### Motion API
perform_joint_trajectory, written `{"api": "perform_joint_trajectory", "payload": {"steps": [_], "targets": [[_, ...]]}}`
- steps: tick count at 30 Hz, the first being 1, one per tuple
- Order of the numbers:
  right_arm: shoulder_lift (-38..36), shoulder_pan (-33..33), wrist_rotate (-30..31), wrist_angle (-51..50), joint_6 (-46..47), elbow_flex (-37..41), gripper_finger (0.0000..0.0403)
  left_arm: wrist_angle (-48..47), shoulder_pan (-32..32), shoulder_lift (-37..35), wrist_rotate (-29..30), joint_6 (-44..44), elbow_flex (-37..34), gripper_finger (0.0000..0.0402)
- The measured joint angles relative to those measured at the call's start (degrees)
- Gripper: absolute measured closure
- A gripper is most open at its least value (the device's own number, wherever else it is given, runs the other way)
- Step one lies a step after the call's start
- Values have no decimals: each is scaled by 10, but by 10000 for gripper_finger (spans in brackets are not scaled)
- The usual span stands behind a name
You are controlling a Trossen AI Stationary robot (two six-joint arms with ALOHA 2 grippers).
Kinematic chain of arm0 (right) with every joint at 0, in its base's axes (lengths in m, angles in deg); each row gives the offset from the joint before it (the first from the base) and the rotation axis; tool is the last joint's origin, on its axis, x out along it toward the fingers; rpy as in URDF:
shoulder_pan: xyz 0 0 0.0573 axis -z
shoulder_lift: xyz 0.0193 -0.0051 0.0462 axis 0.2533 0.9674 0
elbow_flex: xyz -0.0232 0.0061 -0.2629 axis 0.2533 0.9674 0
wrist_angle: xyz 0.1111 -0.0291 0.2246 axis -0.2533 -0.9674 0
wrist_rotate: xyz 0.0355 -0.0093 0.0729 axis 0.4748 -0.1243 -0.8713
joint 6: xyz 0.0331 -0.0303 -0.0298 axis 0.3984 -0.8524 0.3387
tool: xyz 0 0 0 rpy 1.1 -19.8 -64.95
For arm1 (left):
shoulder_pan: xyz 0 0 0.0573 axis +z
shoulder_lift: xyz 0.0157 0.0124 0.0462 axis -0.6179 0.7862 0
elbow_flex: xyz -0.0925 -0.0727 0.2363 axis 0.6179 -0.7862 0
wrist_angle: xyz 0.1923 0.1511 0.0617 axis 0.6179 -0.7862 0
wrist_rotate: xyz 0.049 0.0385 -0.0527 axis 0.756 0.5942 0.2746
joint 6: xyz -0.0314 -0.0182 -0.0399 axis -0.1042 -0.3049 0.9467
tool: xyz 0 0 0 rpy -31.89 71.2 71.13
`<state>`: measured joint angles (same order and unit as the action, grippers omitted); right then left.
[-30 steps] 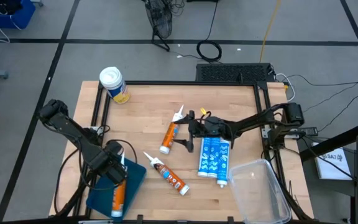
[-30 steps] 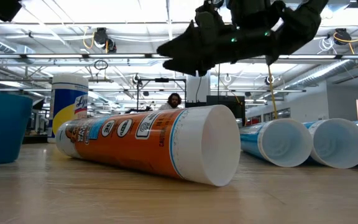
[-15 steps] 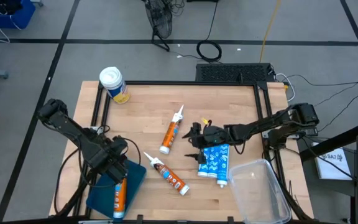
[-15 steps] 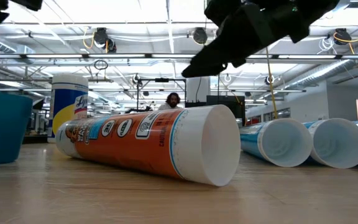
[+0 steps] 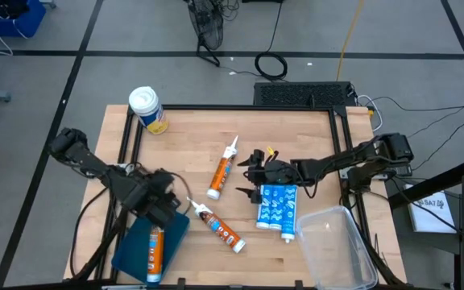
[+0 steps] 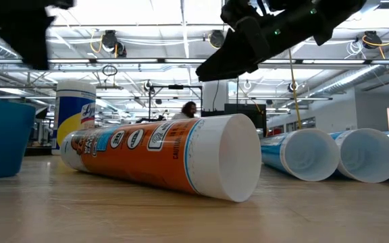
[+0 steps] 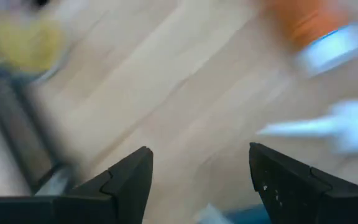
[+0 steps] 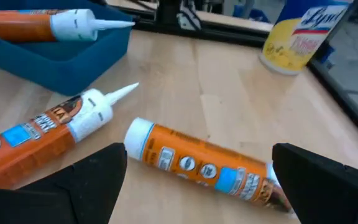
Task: Pick & place silicon tubes, Sealant and Lysol wipes
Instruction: Put the top orange sealant into the blue bin
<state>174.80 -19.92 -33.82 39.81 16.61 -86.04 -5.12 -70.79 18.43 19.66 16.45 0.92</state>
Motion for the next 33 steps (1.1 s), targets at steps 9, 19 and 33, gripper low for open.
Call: {"api": "perform_joint_trajectory", "payload": {"steps": [9,19,33], "targets": [[-54,42,99,-30,-50,0,28,463,131,22,-83,-408,0,157],[-162,44,97,-71,-35,15,28,442,281,105,-121,-422,0,159],[-173,44,98,-65,-24,59,28,468,320,232,-228,-418,1,65]]}}
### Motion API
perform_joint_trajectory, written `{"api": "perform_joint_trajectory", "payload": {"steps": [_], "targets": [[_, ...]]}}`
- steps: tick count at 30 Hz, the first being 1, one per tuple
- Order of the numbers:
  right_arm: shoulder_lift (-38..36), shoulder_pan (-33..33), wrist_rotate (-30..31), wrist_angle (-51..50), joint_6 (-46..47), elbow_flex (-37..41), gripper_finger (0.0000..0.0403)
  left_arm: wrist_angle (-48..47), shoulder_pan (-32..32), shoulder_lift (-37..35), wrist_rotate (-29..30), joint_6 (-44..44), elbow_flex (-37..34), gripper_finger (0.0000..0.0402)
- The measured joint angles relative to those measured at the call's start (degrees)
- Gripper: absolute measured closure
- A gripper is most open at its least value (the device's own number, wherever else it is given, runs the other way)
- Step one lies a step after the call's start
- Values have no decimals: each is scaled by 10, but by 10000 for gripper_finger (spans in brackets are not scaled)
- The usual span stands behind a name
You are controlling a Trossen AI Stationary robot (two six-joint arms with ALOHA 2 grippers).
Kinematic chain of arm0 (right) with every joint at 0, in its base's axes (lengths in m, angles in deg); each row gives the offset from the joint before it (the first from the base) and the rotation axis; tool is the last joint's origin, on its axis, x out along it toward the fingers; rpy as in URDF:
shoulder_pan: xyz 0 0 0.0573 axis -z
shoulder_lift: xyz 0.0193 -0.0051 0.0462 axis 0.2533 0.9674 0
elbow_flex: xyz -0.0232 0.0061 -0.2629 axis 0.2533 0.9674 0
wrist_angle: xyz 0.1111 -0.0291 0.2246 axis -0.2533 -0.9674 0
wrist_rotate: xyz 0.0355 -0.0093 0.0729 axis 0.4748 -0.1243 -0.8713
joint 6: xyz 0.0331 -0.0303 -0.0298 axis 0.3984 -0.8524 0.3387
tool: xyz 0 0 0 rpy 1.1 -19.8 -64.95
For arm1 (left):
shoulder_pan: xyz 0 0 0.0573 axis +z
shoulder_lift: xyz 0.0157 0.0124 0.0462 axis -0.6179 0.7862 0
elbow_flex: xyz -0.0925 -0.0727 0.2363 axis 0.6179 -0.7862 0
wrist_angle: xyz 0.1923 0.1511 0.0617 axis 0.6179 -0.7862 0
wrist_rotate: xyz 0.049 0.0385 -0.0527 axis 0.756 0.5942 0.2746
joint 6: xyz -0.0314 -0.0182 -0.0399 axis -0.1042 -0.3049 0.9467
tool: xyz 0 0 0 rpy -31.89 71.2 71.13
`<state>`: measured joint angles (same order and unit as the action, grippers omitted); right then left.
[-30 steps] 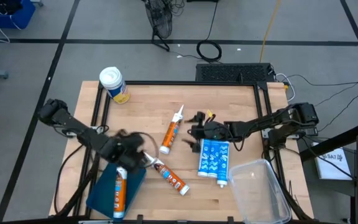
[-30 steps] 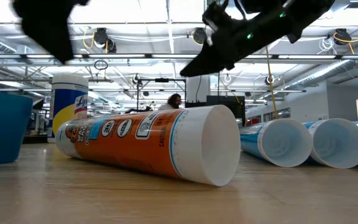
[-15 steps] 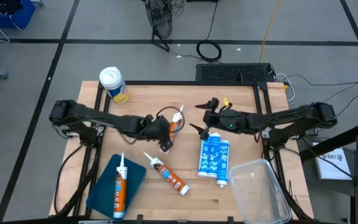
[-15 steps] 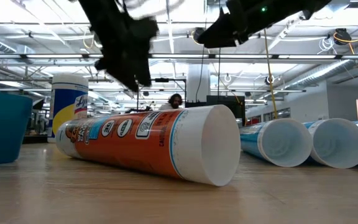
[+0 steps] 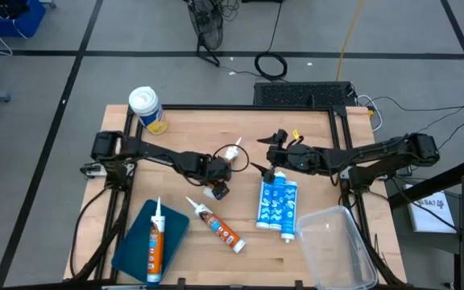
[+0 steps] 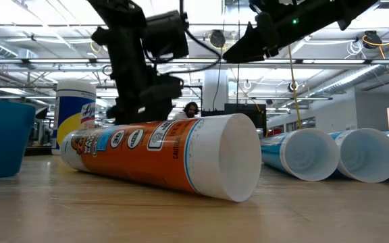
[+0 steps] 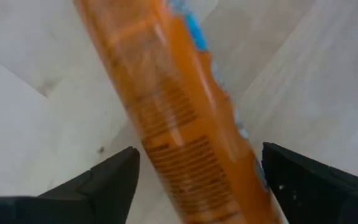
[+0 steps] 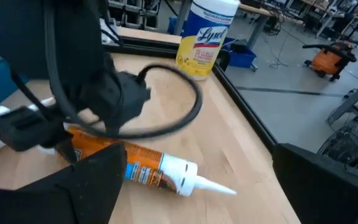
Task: Pick & place silicon tubes, Sealant and Lysol wipes
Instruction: Put the top orange sealant into the blue bin
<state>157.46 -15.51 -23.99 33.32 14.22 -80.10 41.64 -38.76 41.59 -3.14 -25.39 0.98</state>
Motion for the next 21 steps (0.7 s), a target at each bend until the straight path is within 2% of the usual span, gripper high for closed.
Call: {"api": "perform_joint_trajectory", "payload": {"steps": [4,9,12,16,21], "targets": [[0,0,0,16,2,8,28,-4,0,33,3,-4,2,52],[0,0,0,25,2,18,28,-32,0,52,0,-42,3,59],[0,0,0,25,8,20,28,-53,-4,50,0,-62,4,95],[0,0,0,25,16,20,28,-72,-16,27,14,-78,0,182],[0,0,1,25,17,20,28,-133,-29,-25,54,-75,-4,191]]}}
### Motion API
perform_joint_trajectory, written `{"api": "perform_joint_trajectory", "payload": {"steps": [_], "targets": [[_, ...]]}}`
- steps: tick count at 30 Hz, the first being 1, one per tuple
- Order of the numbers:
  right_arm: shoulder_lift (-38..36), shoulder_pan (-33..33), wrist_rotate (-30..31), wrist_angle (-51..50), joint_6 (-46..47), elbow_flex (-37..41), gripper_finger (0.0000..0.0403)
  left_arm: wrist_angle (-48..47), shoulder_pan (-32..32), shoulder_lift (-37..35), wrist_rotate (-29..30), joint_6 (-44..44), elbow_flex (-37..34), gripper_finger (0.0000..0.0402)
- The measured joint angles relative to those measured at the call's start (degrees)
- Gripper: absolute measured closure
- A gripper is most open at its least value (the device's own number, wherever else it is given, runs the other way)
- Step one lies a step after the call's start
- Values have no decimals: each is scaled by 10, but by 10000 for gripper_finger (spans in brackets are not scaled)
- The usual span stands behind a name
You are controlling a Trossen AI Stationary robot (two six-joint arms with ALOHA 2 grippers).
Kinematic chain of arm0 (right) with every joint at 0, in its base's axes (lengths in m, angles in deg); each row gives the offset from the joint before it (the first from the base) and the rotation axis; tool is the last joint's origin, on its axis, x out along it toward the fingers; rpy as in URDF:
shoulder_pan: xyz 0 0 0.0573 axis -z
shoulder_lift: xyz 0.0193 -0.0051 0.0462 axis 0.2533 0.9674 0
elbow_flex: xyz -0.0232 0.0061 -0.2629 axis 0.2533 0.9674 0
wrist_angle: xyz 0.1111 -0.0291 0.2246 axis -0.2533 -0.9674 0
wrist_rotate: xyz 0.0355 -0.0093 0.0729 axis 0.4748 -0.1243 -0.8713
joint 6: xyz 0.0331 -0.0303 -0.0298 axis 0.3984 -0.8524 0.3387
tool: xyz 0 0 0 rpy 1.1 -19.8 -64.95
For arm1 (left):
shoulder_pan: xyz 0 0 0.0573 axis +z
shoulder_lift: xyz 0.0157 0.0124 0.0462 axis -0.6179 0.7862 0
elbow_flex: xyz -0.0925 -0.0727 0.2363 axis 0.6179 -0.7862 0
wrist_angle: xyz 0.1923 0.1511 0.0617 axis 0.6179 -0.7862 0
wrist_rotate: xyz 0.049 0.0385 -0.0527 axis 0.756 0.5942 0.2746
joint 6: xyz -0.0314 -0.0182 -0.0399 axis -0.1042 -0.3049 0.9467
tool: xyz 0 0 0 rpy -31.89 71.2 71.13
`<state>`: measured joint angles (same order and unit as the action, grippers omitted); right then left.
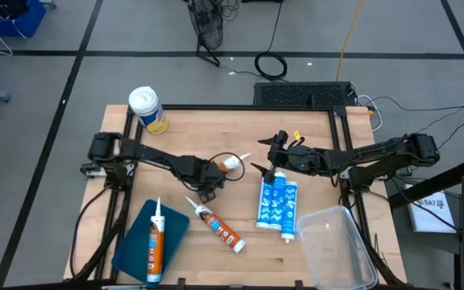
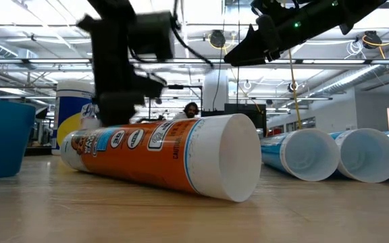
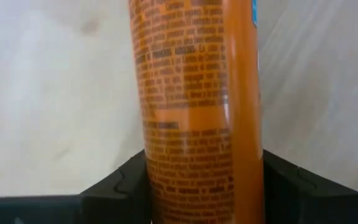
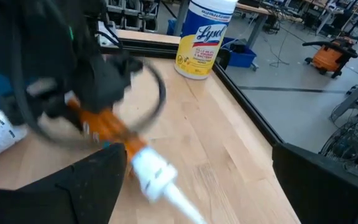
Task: Pick & place silicon tubes, Sealant and Lysol wipes
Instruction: Put the top orange sealant into the blue bin
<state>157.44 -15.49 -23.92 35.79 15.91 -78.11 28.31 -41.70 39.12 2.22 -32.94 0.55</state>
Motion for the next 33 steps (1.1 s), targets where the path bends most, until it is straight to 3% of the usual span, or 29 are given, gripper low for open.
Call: {"api": "perform_joint_trajectory", "payload": {"steps": [7,15,23,30,33], "targets": [[0,0,2,-6,15,0,28,-86,-29,-113,116,48,2,191],[0,1,3,-9,30,11,28,-78,-124,-224,172,72,3,191],[0,1,2,0,29,11,28,-98,-259,-249,148,339,3,191],[0,1,1,22,14,11,28,-199,-412,-213,291,653,3,191],[0,1,0,32,2,11,28,-206,-473,-191,332,719,3,191]]}}
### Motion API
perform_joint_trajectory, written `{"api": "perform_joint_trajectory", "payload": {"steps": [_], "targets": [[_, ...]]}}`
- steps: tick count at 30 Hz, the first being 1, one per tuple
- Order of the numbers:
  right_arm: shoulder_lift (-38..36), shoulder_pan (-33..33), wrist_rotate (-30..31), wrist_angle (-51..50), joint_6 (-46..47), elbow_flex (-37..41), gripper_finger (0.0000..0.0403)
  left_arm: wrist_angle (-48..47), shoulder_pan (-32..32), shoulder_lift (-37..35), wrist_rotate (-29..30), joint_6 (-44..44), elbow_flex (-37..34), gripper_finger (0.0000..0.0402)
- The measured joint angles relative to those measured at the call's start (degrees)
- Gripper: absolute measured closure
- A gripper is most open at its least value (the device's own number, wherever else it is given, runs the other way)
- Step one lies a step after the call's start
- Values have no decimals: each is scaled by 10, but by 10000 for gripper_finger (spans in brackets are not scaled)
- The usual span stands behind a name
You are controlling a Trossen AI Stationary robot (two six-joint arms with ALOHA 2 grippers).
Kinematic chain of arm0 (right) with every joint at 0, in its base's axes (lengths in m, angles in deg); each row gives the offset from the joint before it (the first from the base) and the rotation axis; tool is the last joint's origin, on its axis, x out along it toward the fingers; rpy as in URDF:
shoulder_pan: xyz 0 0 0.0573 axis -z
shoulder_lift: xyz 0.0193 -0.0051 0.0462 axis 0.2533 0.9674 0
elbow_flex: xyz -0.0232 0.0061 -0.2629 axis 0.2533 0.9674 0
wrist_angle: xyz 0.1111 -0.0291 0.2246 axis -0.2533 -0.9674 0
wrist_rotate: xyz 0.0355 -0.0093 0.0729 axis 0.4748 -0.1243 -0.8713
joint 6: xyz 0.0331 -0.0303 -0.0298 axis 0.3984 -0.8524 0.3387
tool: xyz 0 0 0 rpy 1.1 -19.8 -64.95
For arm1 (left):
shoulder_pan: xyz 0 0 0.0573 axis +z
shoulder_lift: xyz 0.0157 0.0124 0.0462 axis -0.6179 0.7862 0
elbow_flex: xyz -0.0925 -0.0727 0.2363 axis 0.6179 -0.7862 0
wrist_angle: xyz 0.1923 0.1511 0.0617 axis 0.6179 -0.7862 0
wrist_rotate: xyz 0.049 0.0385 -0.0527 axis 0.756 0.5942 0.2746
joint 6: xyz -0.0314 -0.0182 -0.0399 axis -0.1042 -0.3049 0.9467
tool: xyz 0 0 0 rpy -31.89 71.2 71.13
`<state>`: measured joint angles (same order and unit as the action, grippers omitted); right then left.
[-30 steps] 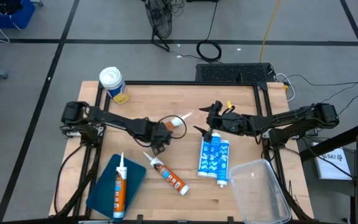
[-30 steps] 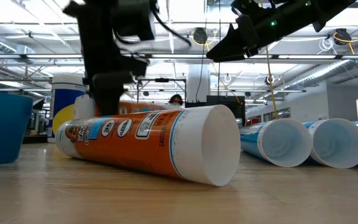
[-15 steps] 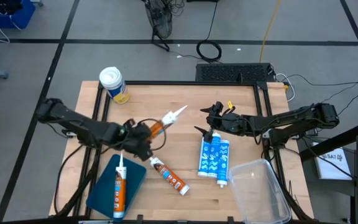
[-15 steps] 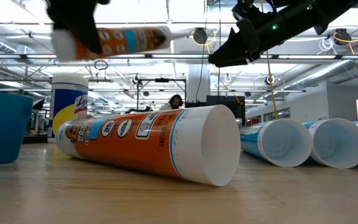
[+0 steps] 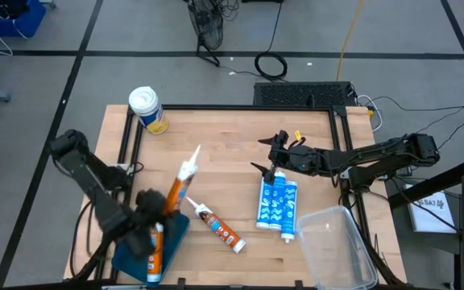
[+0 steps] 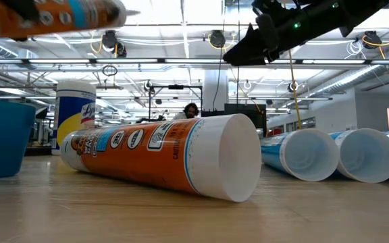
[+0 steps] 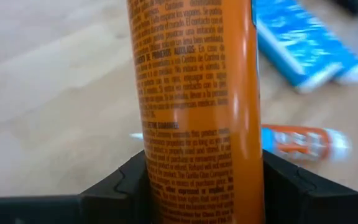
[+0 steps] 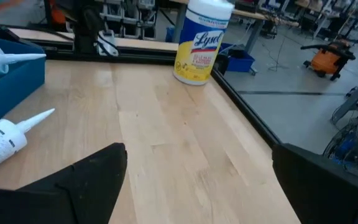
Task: Pick & place silicon tubes, Sealant and Lysol wipes
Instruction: Put the top orange sealant into the blue bin
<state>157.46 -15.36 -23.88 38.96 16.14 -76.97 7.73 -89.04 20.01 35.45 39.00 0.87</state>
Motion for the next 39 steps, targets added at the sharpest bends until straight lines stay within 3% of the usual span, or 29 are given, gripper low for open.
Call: {"api": "perform_joint_trajectory", "payload": {"steps": [5,9,13,18,21,25,28,39], "targets": [[0,2,-4,14,-8,0,28,11,-58,28,68,-66,0,191],[7,4,-94,54,13,0,28,12,-67,32,130,-88,0,191],[34,-4,-195,130,12,0,28,15,-36,31,158,-155,0,191],[87,-9,-212,258,12,0,28,84,28,25,153,-320,0,191],[120,-9,-226,319,13,0,28,192,74,21,108,-490,0,191],[134,-10,-258,344,13,0,28,355,141,18,-27,-723,0,191],[128,-17,-273,347,17,0,28,400,187,7,-102,-827,0,191],[112,-43,-288,355,2,-1,28,391,324,-26,-200,-938,1,192]]}}
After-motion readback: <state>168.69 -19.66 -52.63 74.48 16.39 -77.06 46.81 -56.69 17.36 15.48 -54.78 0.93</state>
